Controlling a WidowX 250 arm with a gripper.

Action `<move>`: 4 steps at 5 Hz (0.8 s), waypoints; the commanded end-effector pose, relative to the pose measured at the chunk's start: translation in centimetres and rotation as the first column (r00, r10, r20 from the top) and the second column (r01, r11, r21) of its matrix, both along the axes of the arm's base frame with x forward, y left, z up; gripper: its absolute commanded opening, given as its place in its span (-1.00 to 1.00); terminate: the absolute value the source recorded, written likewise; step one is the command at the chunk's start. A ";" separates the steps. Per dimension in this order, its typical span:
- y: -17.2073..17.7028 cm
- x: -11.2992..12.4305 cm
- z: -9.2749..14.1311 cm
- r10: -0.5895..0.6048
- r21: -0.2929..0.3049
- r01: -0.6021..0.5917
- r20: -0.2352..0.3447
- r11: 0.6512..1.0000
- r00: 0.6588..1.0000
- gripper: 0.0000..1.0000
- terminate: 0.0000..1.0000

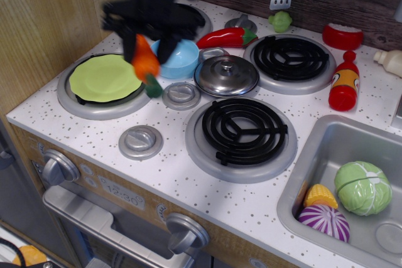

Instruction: Take carrot off plate

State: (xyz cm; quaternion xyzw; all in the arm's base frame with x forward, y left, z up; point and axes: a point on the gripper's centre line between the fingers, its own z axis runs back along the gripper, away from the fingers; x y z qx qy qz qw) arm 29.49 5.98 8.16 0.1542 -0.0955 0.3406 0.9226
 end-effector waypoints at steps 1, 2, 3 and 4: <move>-1.7 0.0 -0.5 0.076 -0.054 -0.071 0.087 0.996 0.993 -1.00 -1.00; -2.1 0.0 -1.6 0.099 -0.107 -0.086 0.118 0.990 0.988 -1.00 -1.00; -1.8 0.3 -1.8 0.078 -0.153 -0.057 0.135 0.987 0.988 1.00 -1.00; -1.8 0.3 -1.8 0.078 -0.153 -0.057 0.135 0.987 0.988 1.00 -1.00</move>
